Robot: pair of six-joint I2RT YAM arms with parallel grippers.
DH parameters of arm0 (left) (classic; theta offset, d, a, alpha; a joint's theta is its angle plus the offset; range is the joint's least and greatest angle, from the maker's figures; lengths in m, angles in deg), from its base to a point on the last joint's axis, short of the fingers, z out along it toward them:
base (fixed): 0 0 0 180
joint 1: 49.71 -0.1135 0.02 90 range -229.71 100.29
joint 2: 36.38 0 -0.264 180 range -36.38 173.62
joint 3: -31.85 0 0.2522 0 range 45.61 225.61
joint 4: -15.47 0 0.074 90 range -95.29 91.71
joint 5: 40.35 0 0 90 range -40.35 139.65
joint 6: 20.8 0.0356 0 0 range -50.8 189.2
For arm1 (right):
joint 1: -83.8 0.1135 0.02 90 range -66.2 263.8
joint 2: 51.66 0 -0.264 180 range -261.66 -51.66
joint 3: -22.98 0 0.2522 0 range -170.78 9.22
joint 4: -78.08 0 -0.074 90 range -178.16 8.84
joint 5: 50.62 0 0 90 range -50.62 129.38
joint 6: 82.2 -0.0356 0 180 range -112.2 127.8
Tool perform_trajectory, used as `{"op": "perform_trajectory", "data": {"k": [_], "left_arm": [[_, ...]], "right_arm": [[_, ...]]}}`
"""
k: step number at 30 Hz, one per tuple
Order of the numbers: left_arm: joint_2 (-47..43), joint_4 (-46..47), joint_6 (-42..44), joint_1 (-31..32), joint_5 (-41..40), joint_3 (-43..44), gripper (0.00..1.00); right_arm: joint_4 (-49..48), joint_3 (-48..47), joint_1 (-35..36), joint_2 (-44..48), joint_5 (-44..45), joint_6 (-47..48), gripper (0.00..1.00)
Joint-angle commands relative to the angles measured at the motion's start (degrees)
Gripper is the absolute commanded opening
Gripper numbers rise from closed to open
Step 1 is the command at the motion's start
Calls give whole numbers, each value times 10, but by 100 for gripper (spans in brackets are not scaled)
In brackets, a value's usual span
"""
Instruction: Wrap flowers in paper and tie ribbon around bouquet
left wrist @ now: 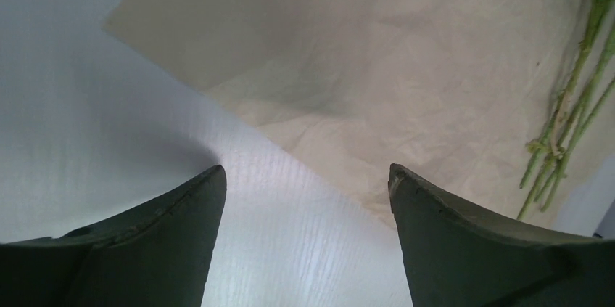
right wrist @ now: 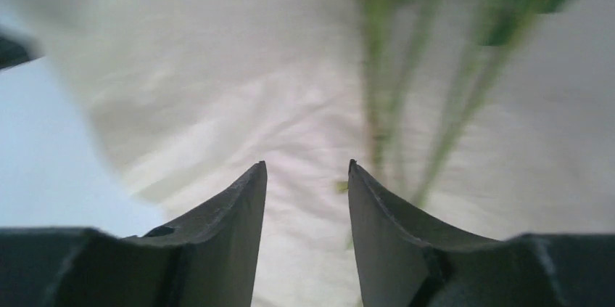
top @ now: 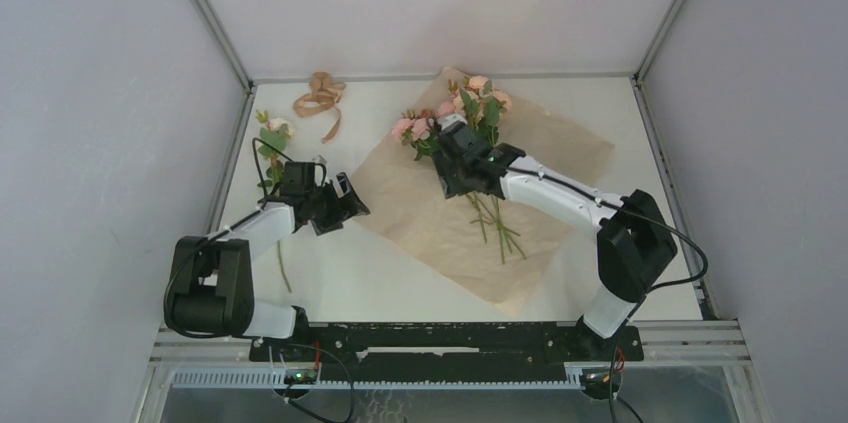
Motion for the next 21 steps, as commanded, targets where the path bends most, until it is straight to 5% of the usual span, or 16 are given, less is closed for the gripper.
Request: {"op": "perform_trajectory", "data": {"k": [1,13,17,21], "left_arm": [[17,53,-38,-2,-6,-26,88],[21,-3,7,-46,-40,42,88],[3,-48,86,-80,-57,151,85],[49,-104,267,-79,-78,309,85]], "right_arm": [[-66,28,51,5,-99,-77,51],[-192,13,81,-161,-173,-153,33],[-193,2,83,-180,-210,-163,32],[-180,2,80,-138,-207,-150,32]]}}
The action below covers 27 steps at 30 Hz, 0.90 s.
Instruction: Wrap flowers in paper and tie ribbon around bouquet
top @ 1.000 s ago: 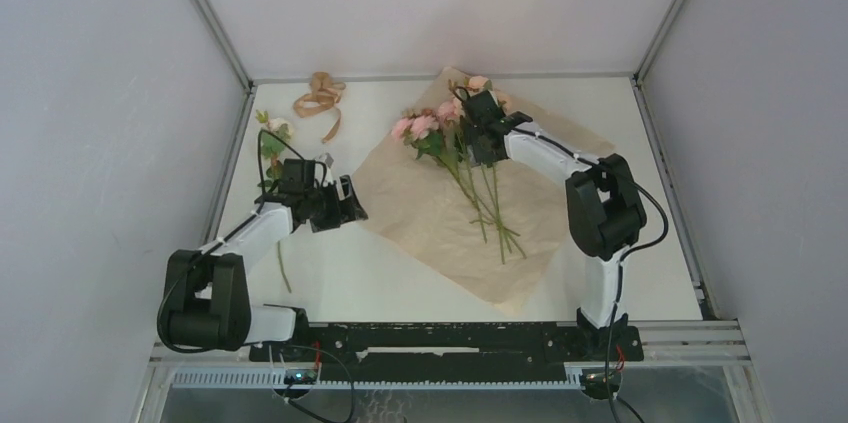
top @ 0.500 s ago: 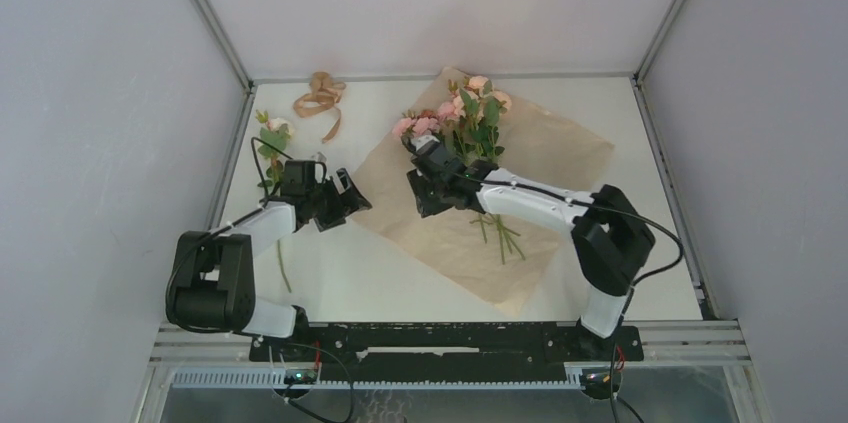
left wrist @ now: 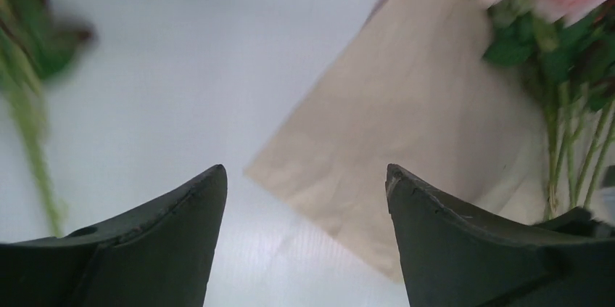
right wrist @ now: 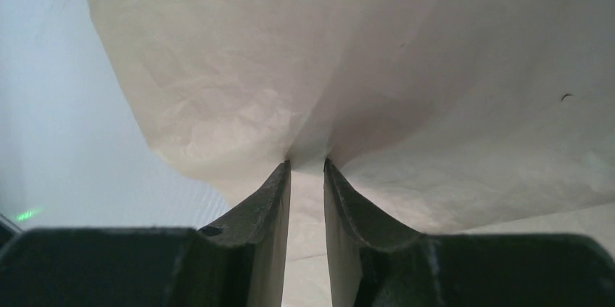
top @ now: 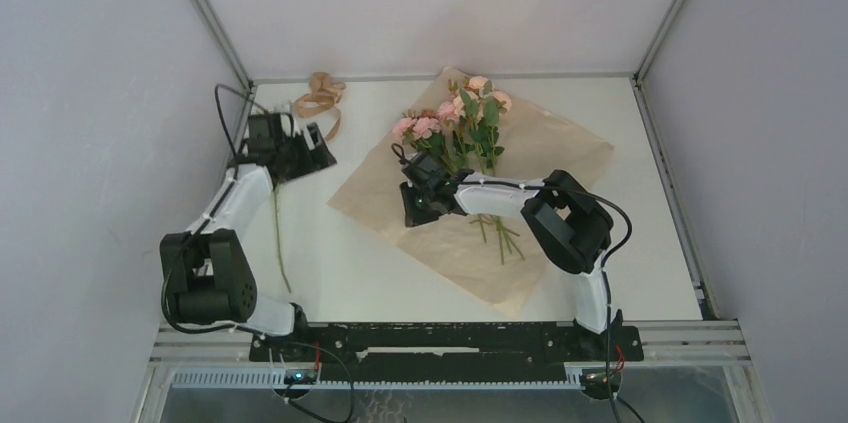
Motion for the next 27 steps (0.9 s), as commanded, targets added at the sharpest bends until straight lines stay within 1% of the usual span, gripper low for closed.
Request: {"op": "perform_trajectory", "data": {"k": [1,2,4,6,8,10,13,16,19,20,23,27], "left_arm": [[54,-96,232,-2,-62,210,85],[79,-142,268,-5,-86,253,85],[120,-220,336,-17,-97,315,86],[150,-280,369,-33,-96,346,89],[170,-313,381,-59,-91,352,93],[184,-319,377,-86,-85,345,96],[206,-292,369,-119,-97,325,97],[245,-299,377,-121,-111,328,96],[273,-299,371,-120,-88,328,94],[282,-298,371,-119,-94,329,94],[323,-300,368,-120,-148,343,89],[354,-324,371,-118,-158,375,82]], "right_arm": [[3,-11,-2,52,-9,-2,32],[14,-11,-5,71,0,4,32],[38,-10,-6,106,26,18,33],[60,-9,-6,141,59,28,34],[79,-4,-5,168,84,34,35],[89,7,-9,195,97,34,36],[79,38,-14,239,99,36,37],[76,67,-21,274,99,43,38],[87,81,-33,293,102,52,38],[91,85,-38,296,103,55,38],[101,93,-55,307,102,59,38],[111,95,-74,318,104,62,38]]}}
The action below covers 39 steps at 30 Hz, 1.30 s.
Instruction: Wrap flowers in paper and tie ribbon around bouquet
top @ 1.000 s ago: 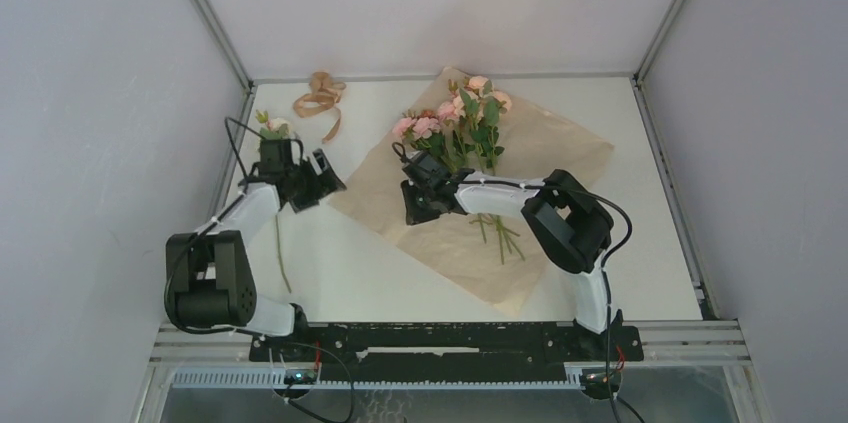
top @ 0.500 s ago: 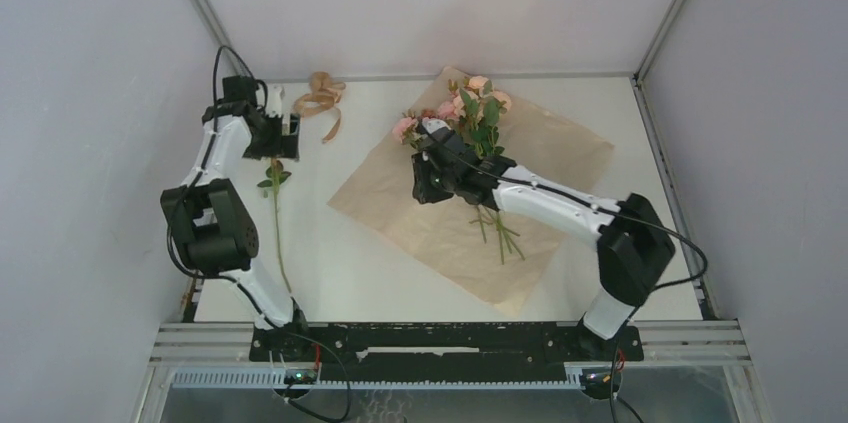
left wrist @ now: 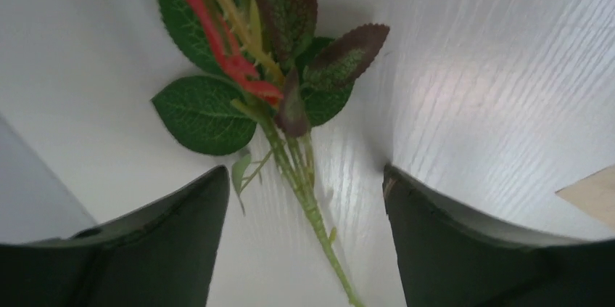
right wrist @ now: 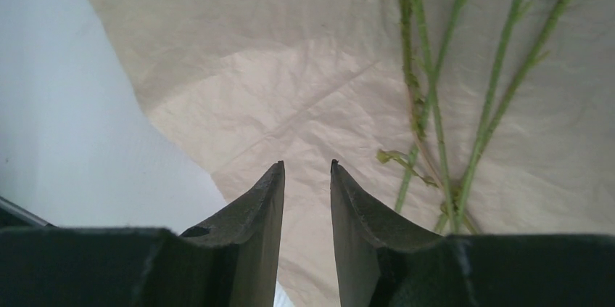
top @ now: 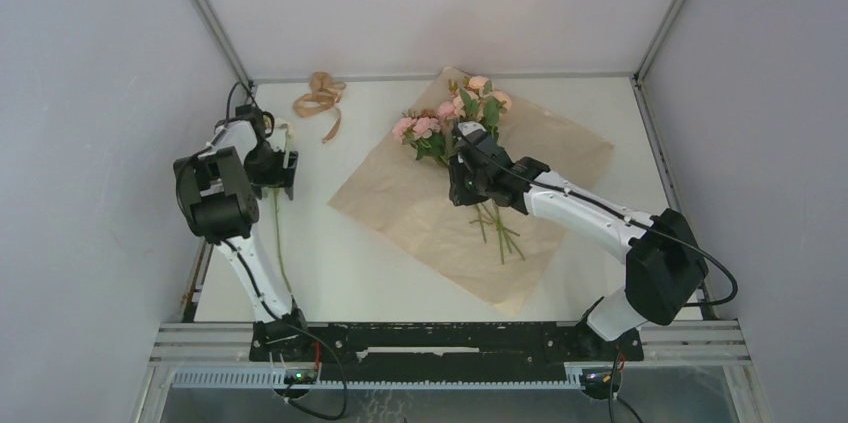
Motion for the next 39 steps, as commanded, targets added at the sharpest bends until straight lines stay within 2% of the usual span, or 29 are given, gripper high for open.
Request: {"op": "perform_trajectory", "data": {"k": [1,3,5,8,12,19,22,23,26,29,32,35,39], "left_arm": [[24,-28,12,2,-27,46,78],[35,-47,12,4,-31,62,67],[39,-56,18,6,-31,66,50],[33,-65,24,5,-10,59,2],[-32,-49,-7,-16,69,46,0],[-250,-25,-93,-71,225,69,0],[-317,-10,-165,-64,382,81,0],[-334,9,-204,-56,463,81,0],[-384,140,-347,-3,575,55,0],[-414,237,-460,85,606,31,0],[-424,247,-488,176,602,36,0],[-436,255,-489,251,572,34,0],[-436,261,-479,313,551,29,0]], "right_arm": [[5,-3,-18,42,15,18,38],[6,-3,-24,50,15,17,38],[8,-3,-30,59,17,17,38],[14,-3,-38,75,19,16,38],[32,-3,-43,102,32,19,38],[30,23,-40,190,19,47,39],[-13,32,-37,236,-43,65,40],[-33,33,-35,248,-76,69,41],[-111,32,-17,268,-169,78,47],[-213,32,9,269,-219,70,60],[-299,32,30,252,-214,42,71],[-348,23,42,226,-209,6,75],[-373,10,63,190,-203,1,77]]}}
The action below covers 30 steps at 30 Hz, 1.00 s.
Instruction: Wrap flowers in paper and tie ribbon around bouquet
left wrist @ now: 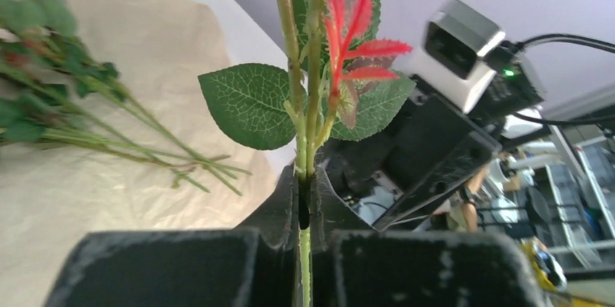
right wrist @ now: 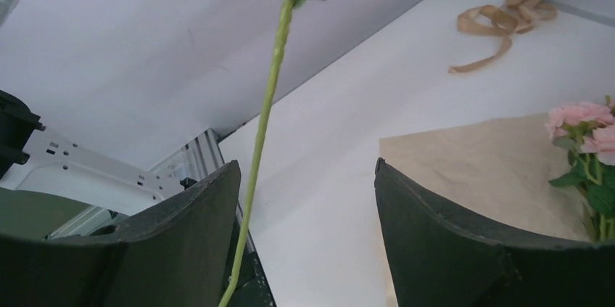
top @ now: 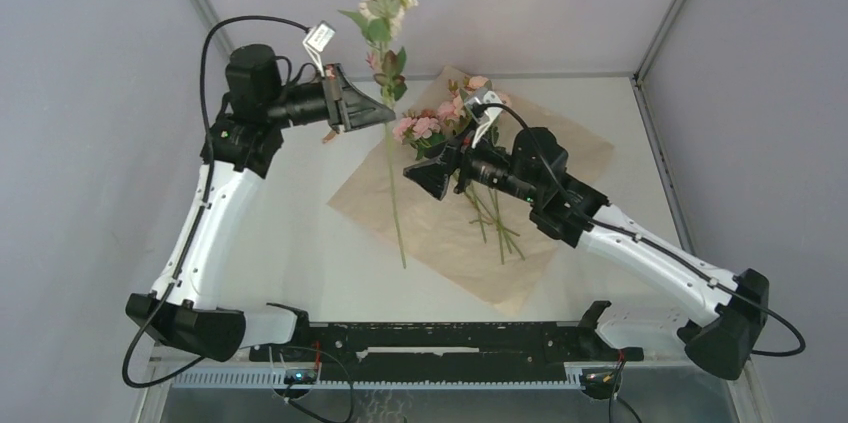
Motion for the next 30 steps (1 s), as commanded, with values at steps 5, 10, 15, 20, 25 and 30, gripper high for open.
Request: {"op": "perform_trajectory", "data": {"k": [5,10,15,20,25,30], "left_arm": [[-3,39,-17,80,-18,-12,0],[5,42,-17,95,-23,-20,0],[12,-12,41,87,-74,-21,31],[59,-128,132,-8,-220,-5,89],[148,-196,254,-102,-333,19,91],[231,-219,404,-121,-449,53,91]], "right_arm": [[-92,-42,22,-61,1,-46,73],[-97,-42,21,-88,13,-74,46],[-32,-42,-16,-91,51,-85,0],[154,-42,-114,-103,80,-37,0],[268,-42,-178,-159,147,34,0],[287,-64,-204,-222,212,85,0]]}}
